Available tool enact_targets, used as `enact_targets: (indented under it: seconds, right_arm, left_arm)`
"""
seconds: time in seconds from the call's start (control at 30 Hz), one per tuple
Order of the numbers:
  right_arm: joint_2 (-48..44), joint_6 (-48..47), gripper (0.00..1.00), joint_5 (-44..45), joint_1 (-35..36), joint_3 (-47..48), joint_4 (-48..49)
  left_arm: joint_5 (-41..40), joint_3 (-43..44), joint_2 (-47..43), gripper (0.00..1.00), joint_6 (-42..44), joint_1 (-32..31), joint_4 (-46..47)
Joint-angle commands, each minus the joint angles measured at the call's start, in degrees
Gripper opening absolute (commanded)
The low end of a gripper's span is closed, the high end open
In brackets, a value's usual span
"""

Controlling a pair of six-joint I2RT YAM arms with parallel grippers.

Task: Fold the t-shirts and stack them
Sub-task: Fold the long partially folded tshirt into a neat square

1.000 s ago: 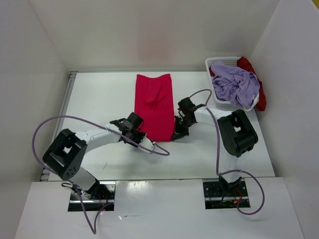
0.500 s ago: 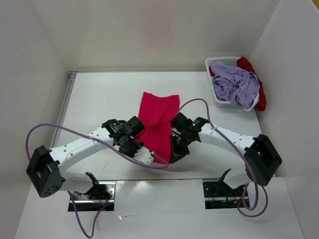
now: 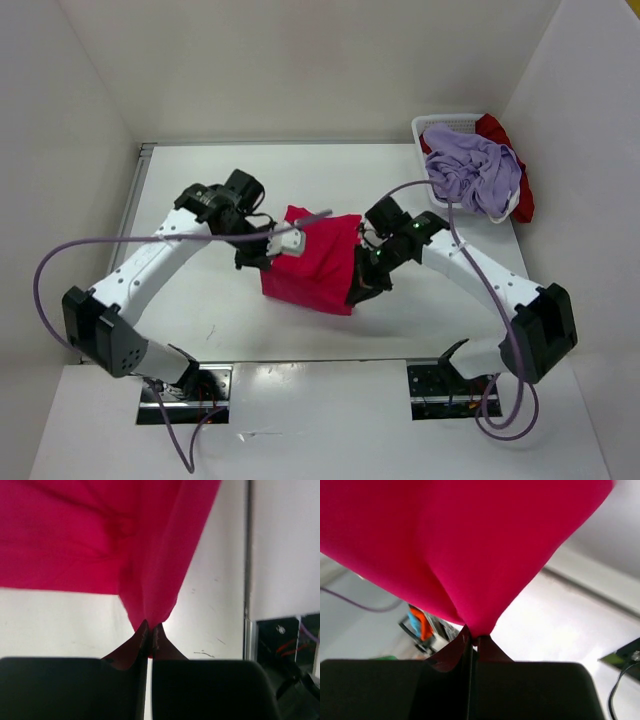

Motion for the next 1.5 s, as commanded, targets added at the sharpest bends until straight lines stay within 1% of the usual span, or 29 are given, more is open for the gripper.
enact_targets:
  seconds: [0.0,0.13,0.17,0.3,0.4,0.57,0.7,0.87,0.93,0.97,1.0,1.07,1.1,1.13,1.17,1.23,1.27,1.33,1.47]
  right_arm:
    - [3.31,-6.28,0.0,-3.65,-6.17,5.07,-1.93]
    - [9.02,-11.64,0.0,-4.18,-10.83,9.2,-1.41]
    - [10.07,-12.96,0.0,-4.18,-12.67,9.82,-1.41]
    - [16.92,-15.86,0.0,-5.93,-16.45,13.69,0.69]
    - [20.61,-16.48,0.0,-7.25,-17.69,15.45,1.93]
    - [25.54,-17.1,0.0,-9.97,-19.53,16.86,5.53]
    - [28.62,-16.57,0.0,-11.29,-21.64,18.88,8.34]
    - [30.91,-13.76,0.0,-11.83,-25.69,20.02,12.65]
    - [32.05,-13.76,0.07,-12.52,-26.48,20.64,13.27]
    - [33.36,-13.24,0.14,-13.57,-27.27,20.64,14.23]
    - [34.07,-13.24,0.26,-14.19,-27.8,21.16,15.98]
    - [35.21,-10.53,0.35,-15.69,-29.2,21.17,18.79]
    - [35.74,-9.81,0.42,-16.39,-29.21,22.3,21.68]
    - [36.44,-9.11,0.46,-16.4,-29.99,23.01,22.84]
    - [36.45,-8.5,0.48,-14.31,-30.61,23.97,23.81]
    - [36.98,-8.49,0.48,-11.58,-30.61,26.7,25.48]
    - [36.37,-8.49,0.47,-7.73,-30.61,27.49,26.27]
    - [33.39,-9.1,0.41,-4.2,-30.61,27.5,27.59]
    - [26.88,-11.74,0.34,4.5,-26.76,21.8,28.12]
  left_arm:
    - [5.14,4.81,4.73,0.0,-5.16,5.39,5.4]
    - [3.48,6.67,8.6,0.0,-10.87,7.07,14.46]
    - [2.08,6.67,9.13,0.0,-11.58,7.59,16.13]
    - [-0.13,7.99,11.24,0.0,-13.25,8.13,23.42]
    - [-2.06,8.51,13.79,0.0,-15.36,8.74,27.56]
    - [-1.55,10.97,19.23,0.0,-17.29,9.79,28.63]
    - [-1.54,10.28,20.91,0.0,-19.4,9.8,32.49]
    - [-3.64,10.88,23.63,0.0,-20.55,9.8,36.44]
    - [-4.43,11.67,25.2,0.0,-21.95,10.32,37.59]
    - [-4.96,11.68,25.92,0.0,-21.96,10.32,38.12]
    - [-4.97,12.38,27.23,0.02,-22.48,10.32,38.12]
    - [-5.58,12.38,28.38,0.02,-23.01,10.32,39.43]
    - [-6.19,12.38,29.51,0.06,-23.01,10.32,39.44]
    - [-6.2,11.69,30.05,0.07,-23.01,10.32,40.48]
    - [-7.07,10.9,30.66,0.07,-23.53,10.32,42.06]
    - [-7.87,10.89,32.77,0.09,-24.41,10.94,43.56]
    - [-7.87,11.41,33.65,0.09,-25.46,11.55,44.18]
    - [-7.87,12.29,35.94,0.09,-26.87,12.17,44.71]
    - [-8.49,13.09,37.26,0.09,-29.24,13.75,45.33]
